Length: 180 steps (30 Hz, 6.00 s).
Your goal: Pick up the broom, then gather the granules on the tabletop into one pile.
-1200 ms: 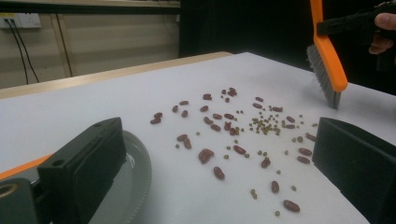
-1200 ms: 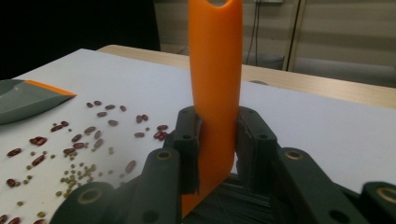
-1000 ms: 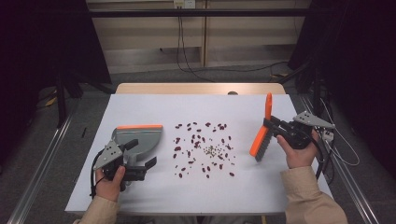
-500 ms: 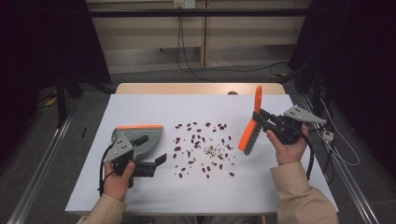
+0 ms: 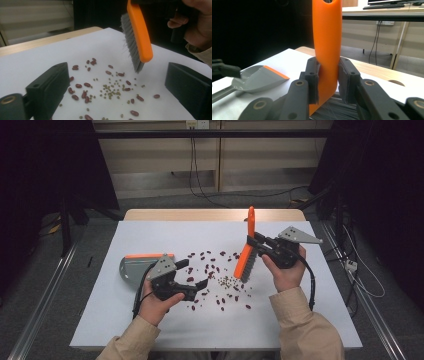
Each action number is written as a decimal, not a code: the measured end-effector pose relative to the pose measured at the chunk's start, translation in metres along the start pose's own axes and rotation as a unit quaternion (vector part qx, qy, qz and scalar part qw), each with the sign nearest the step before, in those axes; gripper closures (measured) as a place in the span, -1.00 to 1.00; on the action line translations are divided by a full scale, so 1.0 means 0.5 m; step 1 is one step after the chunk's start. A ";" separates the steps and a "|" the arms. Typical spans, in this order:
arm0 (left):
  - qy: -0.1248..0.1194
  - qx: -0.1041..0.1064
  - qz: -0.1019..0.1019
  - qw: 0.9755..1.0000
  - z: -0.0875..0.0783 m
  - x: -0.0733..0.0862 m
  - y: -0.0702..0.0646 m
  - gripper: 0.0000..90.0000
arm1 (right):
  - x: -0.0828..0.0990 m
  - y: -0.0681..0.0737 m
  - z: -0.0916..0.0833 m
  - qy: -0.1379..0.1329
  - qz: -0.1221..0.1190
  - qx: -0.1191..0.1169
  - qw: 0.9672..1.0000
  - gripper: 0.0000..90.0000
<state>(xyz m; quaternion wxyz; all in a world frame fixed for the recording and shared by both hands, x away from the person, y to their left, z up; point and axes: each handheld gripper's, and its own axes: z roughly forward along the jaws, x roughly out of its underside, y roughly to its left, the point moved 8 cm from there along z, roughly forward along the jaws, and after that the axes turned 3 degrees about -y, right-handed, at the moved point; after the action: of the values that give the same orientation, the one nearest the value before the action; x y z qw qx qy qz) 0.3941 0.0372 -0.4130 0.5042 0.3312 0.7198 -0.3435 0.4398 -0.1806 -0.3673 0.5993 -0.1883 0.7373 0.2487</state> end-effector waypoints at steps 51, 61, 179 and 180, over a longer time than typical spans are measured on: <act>0.038 -0.102 -0.044 0.993 0.064 0.026 0.031 0.57 | 0.061 0.159 0.141 0.043 0.041 0.017 0.998 -0.60; 0.018 -0.107 -0.011 0.994 0.066 0.017 0.009 0.54 | 0.072 0.165 0.164 0.048 0.109 0.034 0.992 -0.52; 0.005 -0.107 -0.009 0.994 -0.171 0.056 0.183 -0.89 | 0.186 -0.158 0.016 0.247 0.024 0.120 0.961 0.55; 0.004 -0.107 -0.010 0.994 -0.171 0.056 0.183 -0.89 | 0.186 -0.158 0.018 0.244 0.024 0.119 0.962 0.55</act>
<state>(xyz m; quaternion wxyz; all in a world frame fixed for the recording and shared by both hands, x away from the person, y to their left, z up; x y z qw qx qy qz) 0.4190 0.1614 -0.4326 0.5304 0.2692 0.7578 -0.2683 0.4725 -0.2370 -0.4708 0.4127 -0.1528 0.8898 0.1204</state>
